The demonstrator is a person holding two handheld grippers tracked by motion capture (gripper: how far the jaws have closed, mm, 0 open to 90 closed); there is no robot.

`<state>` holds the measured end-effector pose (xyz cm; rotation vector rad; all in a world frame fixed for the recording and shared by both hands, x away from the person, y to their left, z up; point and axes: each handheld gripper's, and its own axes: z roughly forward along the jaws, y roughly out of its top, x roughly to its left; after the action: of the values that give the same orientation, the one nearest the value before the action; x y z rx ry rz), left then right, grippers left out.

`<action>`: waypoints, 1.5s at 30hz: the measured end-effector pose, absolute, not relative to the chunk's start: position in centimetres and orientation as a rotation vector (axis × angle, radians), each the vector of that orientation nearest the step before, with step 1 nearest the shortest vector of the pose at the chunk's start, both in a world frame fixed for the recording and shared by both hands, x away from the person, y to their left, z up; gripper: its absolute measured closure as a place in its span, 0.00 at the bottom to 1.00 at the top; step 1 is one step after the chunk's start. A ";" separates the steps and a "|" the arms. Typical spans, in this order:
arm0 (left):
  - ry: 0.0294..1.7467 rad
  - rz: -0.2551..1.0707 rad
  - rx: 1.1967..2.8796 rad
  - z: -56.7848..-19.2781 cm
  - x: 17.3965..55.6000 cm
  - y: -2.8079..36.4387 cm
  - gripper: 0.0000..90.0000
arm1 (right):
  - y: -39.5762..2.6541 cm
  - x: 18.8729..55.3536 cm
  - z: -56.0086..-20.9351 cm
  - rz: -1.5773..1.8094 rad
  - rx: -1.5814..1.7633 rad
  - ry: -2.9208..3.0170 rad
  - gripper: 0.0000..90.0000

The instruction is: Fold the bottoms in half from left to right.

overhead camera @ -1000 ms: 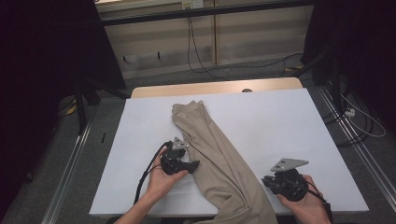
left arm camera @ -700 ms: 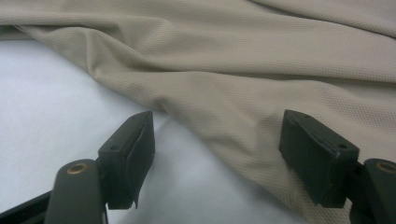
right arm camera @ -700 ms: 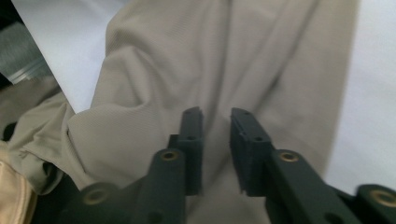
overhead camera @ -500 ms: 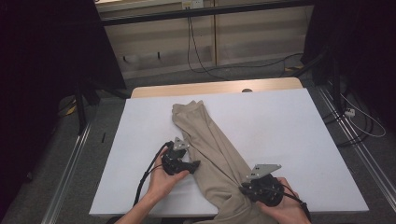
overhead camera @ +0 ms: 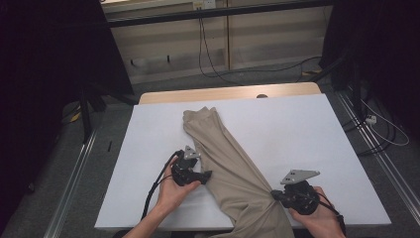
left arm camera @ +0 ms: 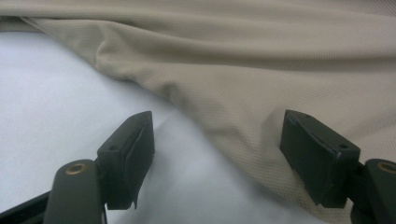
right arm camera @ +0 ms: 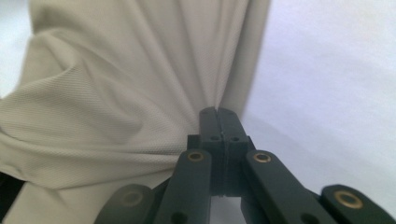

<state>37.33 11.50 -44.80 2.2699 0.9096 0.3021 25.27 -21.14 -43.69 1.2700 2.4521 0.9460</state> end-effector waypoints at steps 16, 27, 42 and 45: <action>0.693 0.136 2.353 -43.6 29.8 8.9 0.53 | -21.0 27.2 -43.9 0.961 1.330 2.433 0.83; 0.624 0.200 2.352 -44.0 29.6 7.2 0.54 | -20.4 29.7 -44.6 0.987 1.295 2.443 0.66; 0.598 0.128 2.380 -43.6 27.8 8.5 0.99 | -19.7 28.5 -44.2 0.988 1.300 2.497 1.00; 0.599 0.102 2.381 -43.7 27.7 9.2 0.99 | -20.2 27.9 -43.8 1.011 1.328 2.493 1.00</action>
<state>27.67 9.18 -43.67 2.3808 0.5992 0.1017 27.89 -20.19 -43.84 1.3278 2.4931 1.0113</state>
